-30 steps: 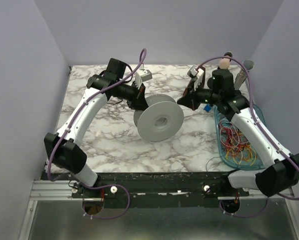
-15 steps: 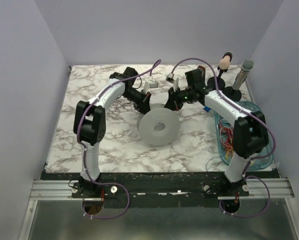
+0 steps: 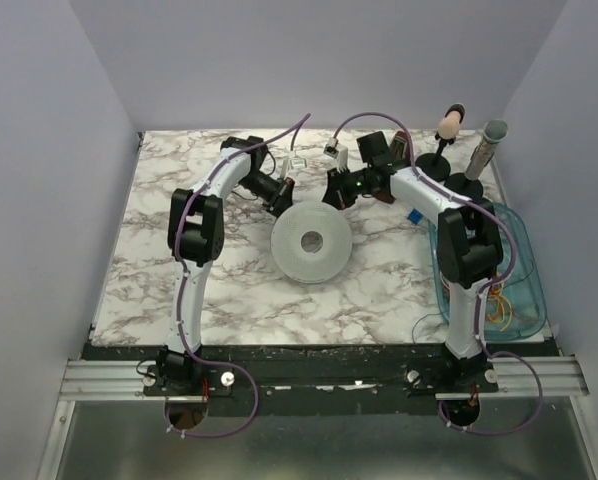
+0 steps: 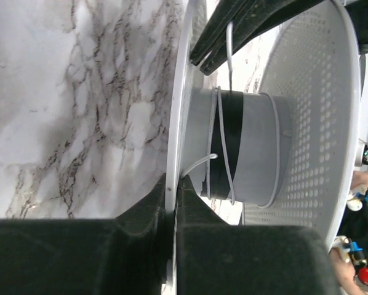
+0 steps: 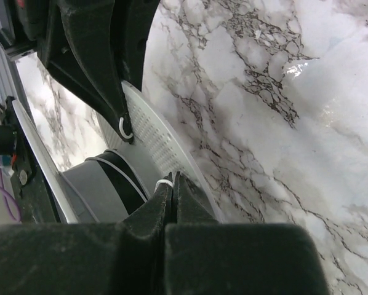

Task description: Wrap the cables

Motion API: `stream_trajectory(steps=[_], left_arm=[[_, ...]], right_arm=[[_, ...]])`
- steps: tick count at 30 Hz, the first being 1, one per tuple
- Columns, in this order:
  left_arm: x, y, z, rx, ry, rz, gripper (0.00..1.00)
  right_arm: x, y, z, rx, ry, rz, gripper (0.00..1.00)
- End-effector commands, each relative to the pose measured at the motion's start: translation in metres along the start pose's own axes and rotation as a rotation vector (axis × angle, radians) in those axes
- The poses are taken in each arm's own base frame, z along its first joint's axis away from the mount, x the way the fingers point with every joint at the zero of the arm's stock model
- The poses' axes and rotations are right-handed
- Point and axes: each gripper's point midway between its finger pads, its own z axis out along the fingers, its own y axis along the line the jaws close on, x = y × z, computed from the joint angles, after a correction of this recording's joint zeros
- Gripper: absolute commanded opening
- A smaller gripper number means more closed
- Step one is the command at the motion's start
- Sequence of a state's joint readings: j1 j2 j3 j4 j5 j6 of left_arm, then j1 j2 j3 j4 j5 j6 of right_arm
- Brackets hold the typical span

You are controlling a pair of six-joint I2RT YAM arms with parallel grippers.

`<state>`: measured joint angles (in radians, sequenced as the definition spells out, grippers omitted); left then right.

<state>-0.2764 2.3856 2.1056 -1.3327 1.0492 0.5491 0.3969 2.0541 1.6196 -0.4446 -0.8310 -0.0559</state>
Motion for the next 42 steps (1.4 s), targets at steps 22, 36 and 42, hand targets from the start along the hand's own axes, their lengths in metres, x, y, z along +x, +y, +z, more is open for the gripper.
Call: stream_trajectory(steps=[22, 36, 42], left_arm=[[-0.058, 0.103, -0.016, -0.406, -0.193, 0.075, 0.48], [-0.099, 0.067, -0.037, -0.235, -0.367, 0.100, 0.60], [-0.102, 0.055, -0.039, -0.155, -0.447, 0.039, 0.59]], right_arm=[[0.012, -0.042, 0.059, 0.069, 0.004, 0.140, 0.01], [0.028, -0.045, 0.060, 0.078, 0.035, 0.153, 0.01], [0.036, -0.042, 0.060, 0.063, 0.047, 0.165, 0.01]])
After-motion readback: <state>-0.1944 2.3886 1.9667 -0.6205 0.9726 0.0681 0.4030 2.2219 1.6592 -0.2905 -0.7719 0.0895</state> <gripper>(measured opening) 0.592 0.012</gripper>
